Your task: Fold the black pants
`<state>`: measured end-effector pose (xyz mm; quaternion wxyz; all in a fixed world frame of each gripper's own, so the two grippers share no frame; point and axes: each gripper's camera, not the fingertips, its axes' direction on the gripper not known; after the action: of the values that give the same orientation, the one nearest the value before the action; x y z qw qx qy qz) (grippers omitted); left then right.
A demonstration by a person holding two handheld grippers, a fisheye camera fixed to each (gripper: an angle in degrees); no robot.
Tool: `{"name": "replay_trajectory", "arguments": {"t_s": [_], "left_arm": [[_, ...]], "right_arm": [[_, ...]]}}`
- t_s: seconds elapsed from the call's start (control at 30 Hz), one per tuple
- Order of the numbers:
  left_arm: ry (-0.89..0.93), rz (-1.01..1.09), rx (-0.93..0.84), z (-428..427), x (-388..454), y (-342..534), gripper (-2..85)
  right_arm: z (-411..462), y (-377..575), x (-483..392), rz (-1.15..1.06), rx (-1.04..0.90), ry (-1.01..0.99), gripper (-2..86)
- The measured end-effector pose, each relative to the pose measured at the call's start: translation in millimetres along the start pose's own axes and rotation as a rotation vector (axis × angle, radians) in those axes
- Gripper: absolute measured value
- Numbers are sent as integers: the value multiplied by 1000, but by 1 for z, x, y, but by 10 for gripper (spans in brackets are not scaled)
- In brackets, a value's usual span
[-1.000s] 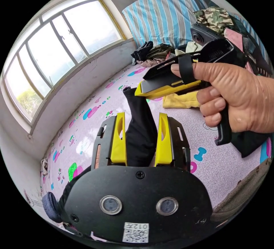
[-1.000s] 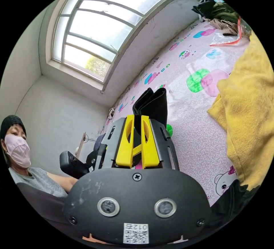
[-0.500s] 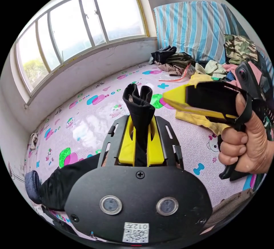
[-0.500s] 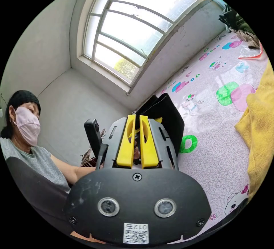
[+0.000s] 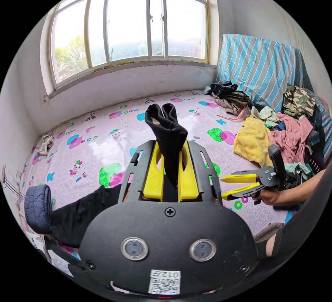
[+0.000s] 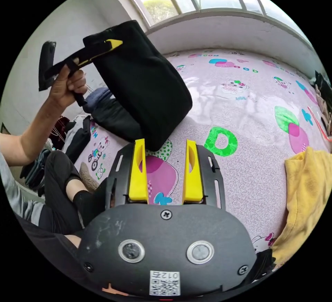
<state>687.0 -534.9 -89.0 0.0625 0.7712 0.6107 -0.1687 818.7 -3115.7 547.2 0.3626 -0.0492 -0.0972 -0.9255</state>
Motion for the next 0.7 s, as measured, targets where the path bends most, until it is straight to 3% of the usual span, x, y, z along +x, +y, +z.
{"name": "replay_trajectory", "arguments": {"t_s": [0.27,0.53,0.7], "left_arm": [[26,-143,25,-9,-76,48,61],[18,-326,36,-8,-175,107,70],[-45,-505,-40,19,-246,196,79]], "right_arm": [[167,-102,-147,-91,-57,204,202],[280,-158,-206,-209,-96,259,163],[324,-177,-214,-241,-144,231,141]]}}
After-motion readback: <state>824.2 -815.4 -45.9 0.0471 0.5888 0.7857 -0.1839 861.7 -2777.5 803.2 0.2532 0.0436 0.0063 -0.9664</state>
